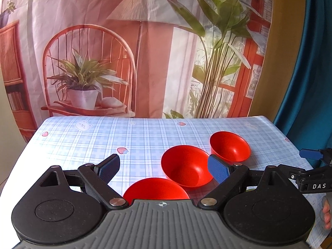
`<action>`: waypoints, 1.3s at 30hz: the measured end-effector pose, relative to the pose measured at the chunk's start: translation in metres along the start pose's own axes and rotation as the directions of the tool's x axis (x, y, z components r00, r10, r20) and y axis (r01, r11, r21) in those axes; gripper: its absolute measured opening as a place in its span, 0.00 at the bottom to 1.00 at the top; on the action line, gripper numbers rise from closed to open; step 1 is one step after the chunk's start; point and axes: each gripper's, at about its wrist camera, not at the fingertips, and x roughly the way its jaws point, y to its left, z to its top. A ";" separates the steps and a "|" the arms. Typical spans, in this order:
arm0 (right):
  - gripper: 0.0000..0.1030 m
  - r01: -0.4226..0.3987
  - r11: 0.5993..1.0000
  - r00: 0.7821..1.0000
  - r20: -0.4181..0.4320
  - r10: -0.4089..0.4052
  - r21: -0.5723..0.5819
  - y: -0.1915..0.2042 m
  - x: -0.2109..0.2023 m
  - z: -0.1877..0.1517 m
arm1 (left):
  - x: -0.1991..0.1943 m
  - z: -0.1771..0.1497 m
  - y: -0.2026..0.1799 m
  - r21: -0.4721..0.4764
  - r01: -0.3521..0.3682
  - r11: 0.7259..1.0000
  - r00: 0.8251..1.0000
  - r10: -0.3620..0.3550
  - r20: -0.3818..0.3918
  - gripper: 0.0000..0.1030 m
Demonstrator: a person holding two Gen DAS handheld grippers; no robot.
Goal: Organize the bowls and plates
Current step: 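Move both grippers toward the red bowls, then grasp a red bowl rim with the left gripper while the right gripper grasps another red bowl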
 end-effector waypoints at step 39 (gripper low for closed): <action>0.81 -0.036 0.997 0.994 -0.099 0.042 0.061 -0.052 0.142 0.027 | 0.140 0.034 -0.059 0.011 0.077 0.997 0.986 -0.074 -0.150 0.79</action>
